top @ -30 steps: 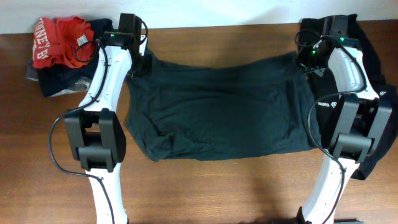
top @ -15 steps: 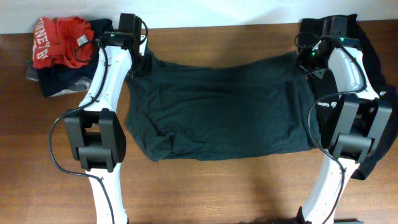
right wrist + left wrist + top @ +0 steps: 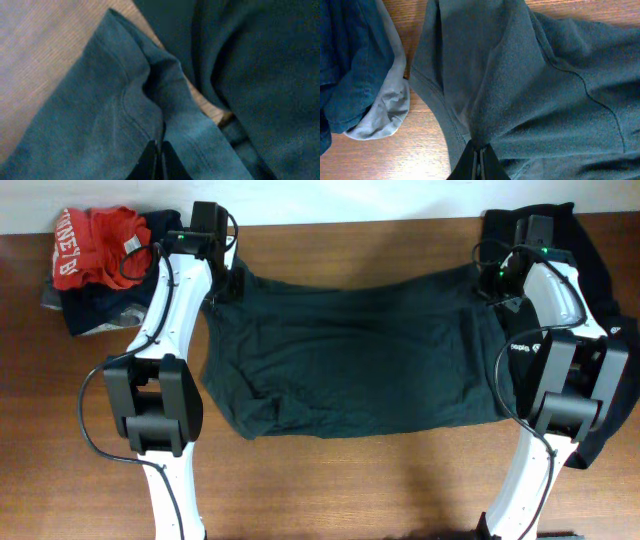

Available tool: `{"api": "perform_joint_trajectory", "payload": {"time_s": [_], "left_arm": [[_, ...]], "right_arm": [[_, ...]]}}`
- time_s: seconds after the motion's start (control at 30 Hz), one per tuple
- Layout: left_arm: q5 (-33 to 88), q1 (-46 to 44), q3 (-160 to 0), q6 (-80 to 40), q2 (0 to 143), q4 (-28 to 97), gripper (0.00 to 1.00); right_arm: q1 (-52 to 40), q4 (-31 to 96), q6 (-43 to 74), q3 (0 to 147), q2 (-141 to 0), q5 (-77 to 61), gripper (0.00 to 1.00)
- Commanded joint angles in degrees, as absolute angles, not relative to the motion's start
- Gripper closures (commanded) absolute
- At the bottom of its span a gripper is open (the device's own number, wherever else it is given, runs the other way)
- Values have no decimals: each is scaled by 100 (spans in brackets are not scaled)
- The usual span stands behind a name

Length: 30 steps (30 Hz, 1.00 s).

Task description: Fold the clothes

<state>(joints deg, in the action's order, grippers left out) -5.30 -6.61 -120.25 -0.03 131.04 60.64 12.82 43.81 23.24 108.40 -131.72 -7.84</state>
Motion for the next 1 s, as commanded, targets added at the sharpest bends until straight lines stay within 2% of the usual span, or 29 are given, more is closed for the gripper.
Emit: {"api": "perform_joint_trajectory", "payload": {"time_s": [0.0, 0.13, 0.4, 0.63, 0.83, 0.97], "left_arm": [[-646, -615, -12184, -58, 12962, 6040, 99], [-650, -598, -12534, 30, 12951, 6149, 99], [-650, -582, -13729, 30, 12951, 6936, 99], [-705, -572, -14101, 95, 12951, 7561, 99], [-1214, -508, -14105, 93, 12951, 7817, 99], [-1323, -386, -14108, 91, 12951, 6989, 99]], "right_arm": [[1323, 4372, 2268, 10934, -13085, -705, 96], [1326, 4814, 2091, 11452, -13080, -731, 96], [1326, 6521, 1645, 13238, -13074, -727, 96], [1485, 7828, 1376, 14464, -13074, -722, 96], [1791, 8097, 1280, 14453, -13076, -740, 96], [1883, 7553, 1046, 14455, -13076, -1059, 96]]}}
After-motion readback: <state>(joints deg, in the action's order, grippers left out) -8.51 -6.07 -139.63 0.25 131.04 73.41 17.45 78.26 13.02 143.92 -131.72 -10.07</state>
